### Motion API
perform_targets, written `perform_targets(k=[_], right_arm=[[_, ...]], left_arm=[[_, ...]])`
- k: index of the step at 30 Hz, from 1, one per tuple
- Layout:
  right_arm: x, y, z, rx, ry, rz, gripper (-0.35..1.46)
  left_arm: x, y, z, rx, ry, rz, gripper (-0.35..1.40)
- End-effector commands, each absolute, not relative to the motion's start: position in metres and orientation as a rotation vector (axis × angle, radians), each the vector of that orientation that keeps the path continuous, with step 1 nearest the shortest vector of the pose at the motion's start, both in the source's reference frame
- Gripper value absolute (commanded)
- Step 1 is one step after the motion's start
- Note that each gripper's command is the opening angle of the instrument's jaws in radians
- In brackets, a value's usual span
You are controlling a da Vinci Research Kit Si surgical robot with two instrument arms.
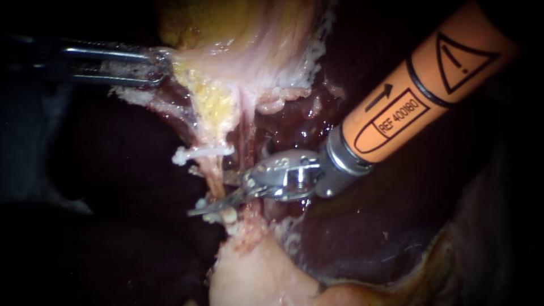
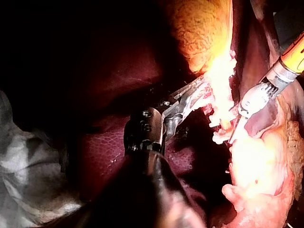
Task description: Go to the cutting position left tube
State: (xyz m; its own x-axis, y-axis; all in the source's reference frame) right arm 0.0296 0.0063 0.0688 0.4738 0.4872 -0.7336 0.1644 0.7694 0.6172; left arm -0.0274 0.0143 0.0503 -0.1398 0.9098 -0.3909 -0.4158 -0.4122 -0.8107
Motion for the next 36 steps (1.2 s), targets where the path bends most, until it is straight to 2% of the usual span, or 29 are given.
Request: perform_targets(k=[1, 13, 25, 36], right_arm=[[0.0300, 0.0062, 0.0687, 0.695, 1.088, 0.223, 1.41], [0.0316, 0.0060, 0.0671, 0.703, 1.111, 0.244, 1.43], [0.0315, 0.0067, 0.0605, 0.739, 1.192, 0.263, 1.43], [0.0315, 0.0067, 0.0606, 0.743, 1.193, 0.267, 1.43]], left_arm=[[-0.0274, 0.0142, 0.0503, -1.120, -0.661, 1.727, -0.35], [-0.0276, 0.0142, 0.0503, -1.120, -0.662, 1.727, -0.35], [-0.0276, 0.0142, 0.0504, -1.121, -0.662, 1.728, -0.35], [-0.0276, 0.0142, 0.0505, -1.121, -0.661, 1.728, -0.35]])
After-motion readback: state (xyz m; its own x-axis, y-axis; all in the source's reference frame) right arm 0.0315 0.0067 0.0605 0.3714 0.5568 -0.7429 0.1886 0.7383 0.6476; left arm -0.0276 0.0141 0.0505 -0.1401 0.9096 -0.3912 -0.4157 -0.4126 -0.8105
